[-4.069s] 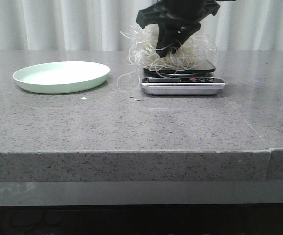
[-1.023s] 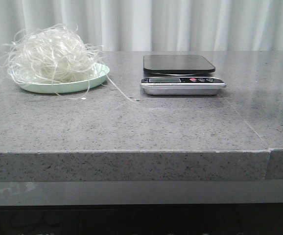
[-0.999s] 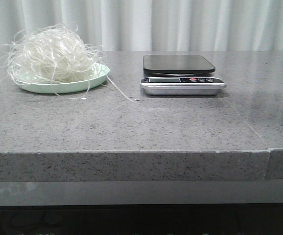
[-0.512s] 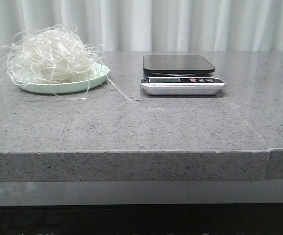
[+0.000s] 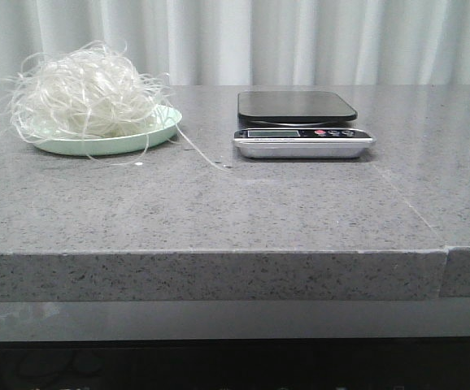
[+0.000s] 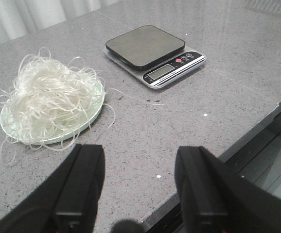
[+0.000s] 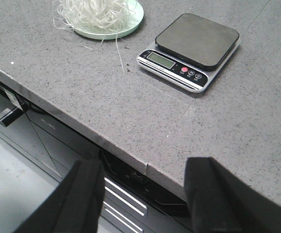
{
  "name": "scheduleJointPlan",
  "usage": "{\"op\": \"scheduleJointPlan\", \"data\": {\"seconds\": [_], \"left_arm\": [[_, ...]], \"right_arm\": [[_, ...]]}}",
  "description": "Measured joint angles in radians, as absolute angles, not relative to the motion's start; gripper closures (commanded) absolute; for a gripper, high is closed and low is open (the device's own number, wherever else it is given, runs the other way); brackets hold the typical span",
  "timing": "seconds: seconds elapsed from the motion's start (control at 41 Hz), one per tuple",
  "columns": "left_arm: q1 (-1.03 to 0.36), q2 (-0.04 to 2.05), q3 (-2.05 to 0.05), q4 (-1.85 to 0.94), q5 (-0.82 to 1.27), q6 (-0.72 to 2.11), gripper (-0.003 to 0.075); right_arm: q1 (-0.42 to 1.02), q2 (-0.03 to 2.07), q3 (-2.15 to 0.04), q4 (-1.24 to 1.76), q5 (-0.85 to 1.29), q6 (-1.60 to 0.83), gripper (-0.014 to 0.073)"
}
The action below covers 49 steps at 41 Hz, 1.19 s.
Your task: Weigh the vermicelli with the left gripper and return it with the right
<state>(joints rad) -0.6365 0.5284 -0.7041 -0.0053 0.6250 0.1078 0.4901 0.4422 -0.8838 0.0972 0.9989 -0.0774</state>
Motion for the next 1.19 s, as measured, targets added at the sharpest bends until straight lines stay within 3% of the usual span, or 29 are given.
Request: {"op": "scheduleJointPlan", "data": {"seconds": [0.195,0.463,0.56,0.828,1.194], "left_arm": [[-0.636,0.528,-0.704,-0.005,0.625,0.108,0.0323],[-0.636,0.528,-0.704,-0.005,0.625,0.108,0.0324],[-0.636,0.528,-0.704,-0.005,0.625,0.108,0.0364],[-0.636,0.528,-0.704,-0.005,0.625,0.108,0.0579],[-0.636,0.528,-0.704,-0.005,0.625,0.108,0.0577]], "right_arm": [[0.489,0.442,-0.880,0.097,1.003,-0.077,0.0132],[0.489,0.442,-0.880,0.097,1.003,-0.077,0.0386],[0.489,0.442,-0.880,0.097,1.003,-0.077,0.0447],[0.489,0.442,-0.880,0.097,1.003,-0.075,0.0449],[0.489,0.442,-0.880,0.097,1.003,-0.075,0.0449]]}}
